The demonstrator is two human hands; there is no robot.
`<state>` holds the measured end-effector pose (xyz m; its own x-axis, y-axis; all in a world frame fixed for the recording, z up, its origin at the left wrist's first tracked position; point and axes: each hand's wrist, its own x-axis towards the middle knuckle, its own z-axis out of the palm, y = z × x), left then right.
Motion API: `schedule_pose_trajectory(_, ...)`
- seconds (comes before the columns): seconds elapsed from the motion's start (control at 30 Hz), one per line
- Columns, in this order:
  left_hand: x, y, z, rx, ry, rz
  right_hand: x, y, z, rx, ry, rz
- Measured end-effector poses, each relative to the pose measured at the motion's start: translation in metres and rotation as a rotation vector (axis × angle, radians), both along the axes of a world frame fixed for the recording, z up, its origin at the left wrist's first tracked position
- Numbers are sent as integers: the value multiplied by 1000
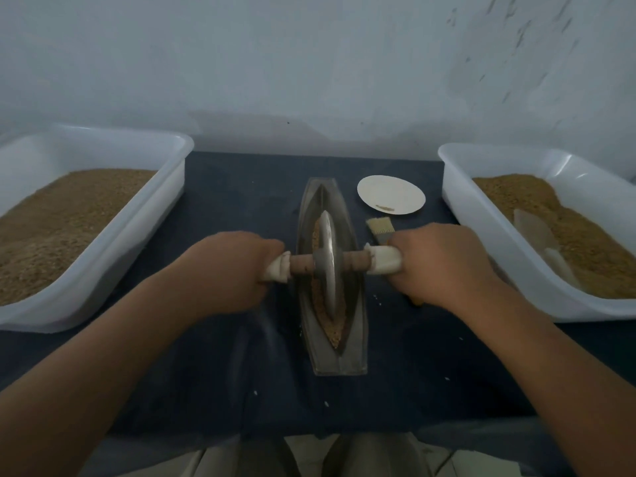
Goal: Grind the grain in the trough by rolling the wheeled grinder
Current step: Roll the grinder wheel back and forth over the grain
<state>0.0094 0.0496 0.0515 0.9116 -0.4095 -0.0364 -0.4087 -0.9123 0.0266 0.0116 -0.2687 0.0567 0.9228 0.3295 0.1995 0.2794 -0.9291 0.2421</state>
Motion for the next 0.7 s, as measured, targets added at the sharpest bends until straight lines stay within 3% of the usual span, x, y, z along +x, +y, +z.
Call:
schedule_pose_trajectory(0.23,60,-34,14,42,-124,202,67,17,-5,81,53,-194)
schedule_pose_trajectory(0.37,46,-35,9,100,-160,209,59,17,2,115,122,-108)
schedule_pose_trajectory(0.53,8,-17,-4,100,-202,163,5,7,0,65,-101,154)
schedule_pose_trajectory(0.7,1,-15,-20,51,-250,205,10,12,-16,-8,-171,29)
